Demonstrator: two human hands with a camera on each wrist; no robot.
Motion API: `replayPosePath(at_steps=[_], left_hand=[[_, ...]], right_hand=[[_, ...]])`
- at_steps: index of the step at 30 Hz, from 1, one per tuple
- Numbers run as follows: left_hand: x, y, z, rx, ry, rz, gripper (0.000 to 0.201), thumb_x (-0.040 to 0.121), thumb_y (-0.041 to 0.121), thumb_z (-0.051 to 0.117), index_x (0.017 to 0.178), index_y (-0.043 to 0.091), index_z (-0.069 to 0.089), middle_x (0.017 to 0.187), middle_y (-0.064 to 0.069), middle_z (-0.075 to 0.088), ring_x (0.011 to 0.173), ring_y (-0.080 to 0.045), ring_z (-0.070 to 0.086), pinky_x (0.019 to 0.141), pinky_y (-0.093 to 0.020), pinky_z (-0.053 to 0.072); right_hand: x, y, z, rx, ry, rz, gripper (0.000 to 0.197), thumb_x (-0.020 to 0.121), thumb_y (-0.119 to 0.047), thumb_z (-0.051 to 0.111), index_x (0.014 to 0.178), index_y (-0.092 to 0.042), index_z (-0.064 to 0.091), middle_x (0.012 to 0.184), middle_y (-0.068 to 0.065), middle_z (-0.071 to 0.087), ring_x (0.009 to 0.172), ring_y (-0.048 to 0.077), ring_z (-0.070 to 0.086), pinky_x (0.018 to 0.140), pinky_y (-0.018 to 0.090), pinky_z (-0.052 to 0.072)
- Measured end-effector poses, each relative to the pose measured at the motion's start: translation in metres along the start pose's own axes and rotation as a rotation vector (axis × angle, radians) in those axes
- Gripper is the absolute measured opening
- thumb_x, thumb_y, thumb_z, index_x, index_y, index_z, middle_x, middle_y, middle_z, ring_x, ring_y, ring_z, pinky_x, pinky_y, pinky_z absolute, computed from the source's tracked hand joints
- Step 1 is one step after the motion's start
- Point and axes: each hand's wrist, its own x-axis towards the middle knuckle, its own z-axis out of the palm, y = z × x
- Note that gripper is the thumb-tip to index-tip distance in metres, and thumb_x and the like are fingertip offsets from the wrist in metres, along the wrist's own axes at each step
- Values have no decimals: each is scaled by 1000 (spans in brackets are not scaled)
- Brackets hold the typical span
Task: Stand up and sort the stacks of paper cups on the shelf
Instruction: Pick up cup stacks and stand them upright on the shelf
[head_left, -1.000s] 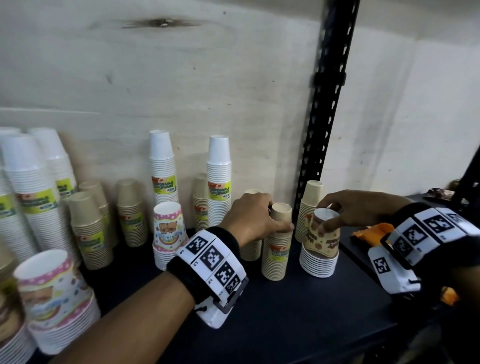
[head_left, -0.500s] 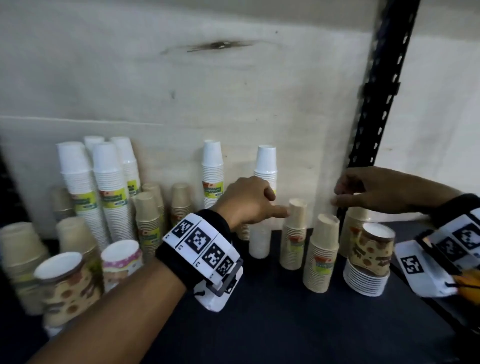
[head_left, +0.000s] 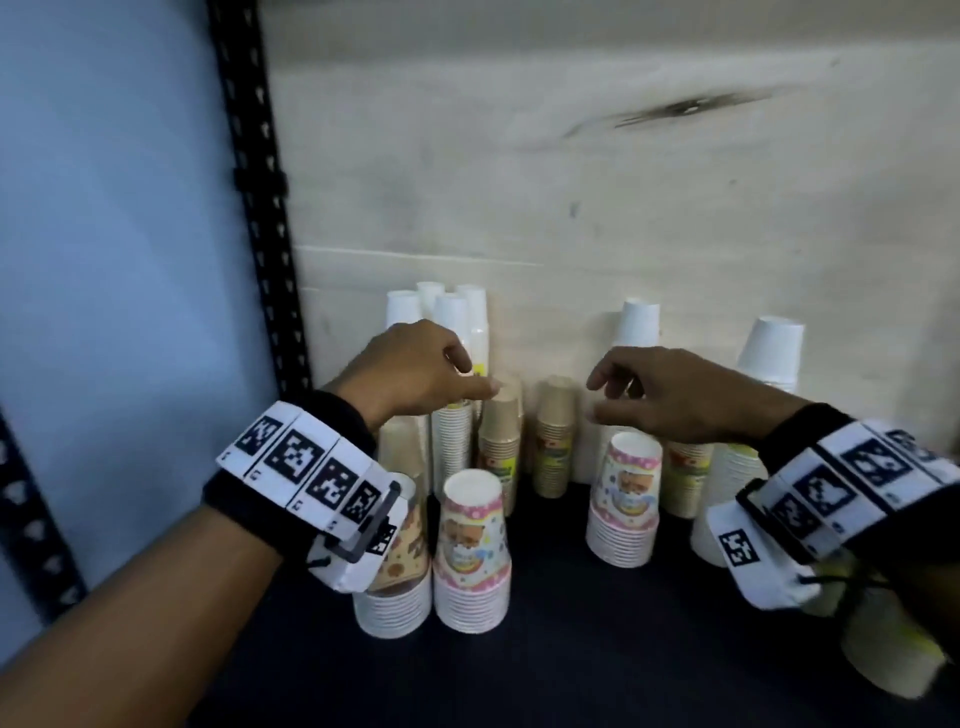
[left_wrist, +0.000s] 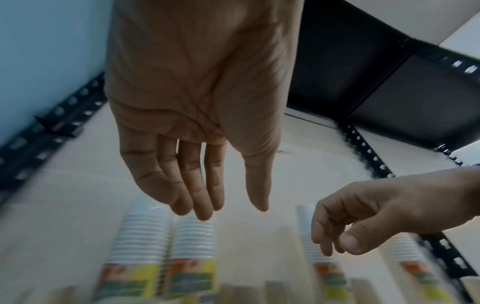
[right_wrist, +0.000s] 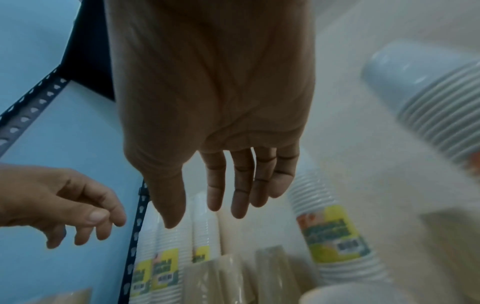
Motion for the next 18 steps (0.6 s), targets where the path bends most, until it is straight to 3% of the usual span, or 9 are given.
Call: replayPosePath(at_steps=[5, 9, 13, 18], left_hand=[[-1, -50, -12, 85, 11, -73, 44, 70, 62, 73, 100, 30, 71, 102, 9, 71, 95, -12, 64, 88, -34, 52], [-4, -69, -6, 92, -97, -69, 50, 71, 60, 74, 113, 34, 69, 109, 12, 70, 100, -8, 62, 92, -30, 49], [-1, -74, 0, 76, -152, -50, 55, 70, 62, 73, 118, 36, 66, 113, 12, 69, 104, -7, 61, 97, -32, 49], [0, -73, 5, 78, -197, -38, 53, 65, 62, 76, 111, 37, 69, 112, 13, 68, 104, -7, 61, 96, -36, 50]], right_hand=[[41, -22, 32, -50, -20, -24, 51, 87, -44, 66, 131, -24, 51, 124, -1, 60, 105, 18, 57, 84, 27, 42], [63, -28, 53, -120, -57, -29, 58, 89, -43, 64, 141, -26, 43, 135, 5, 58, 118, 27, 56, 96, 33, 43], [73, -28, 65, -150, -69, -54, 54, 90, -39, 62, 139, -25, 45, 131, 6, 60, 117, 24, 55, 94, 31, 41], [75, -27, 69, -91, -22, -35, 38, 90, -40, 63, 124, -25, 54, 116, 2, 65, 102, 20, 59, 80, 28, 42]])
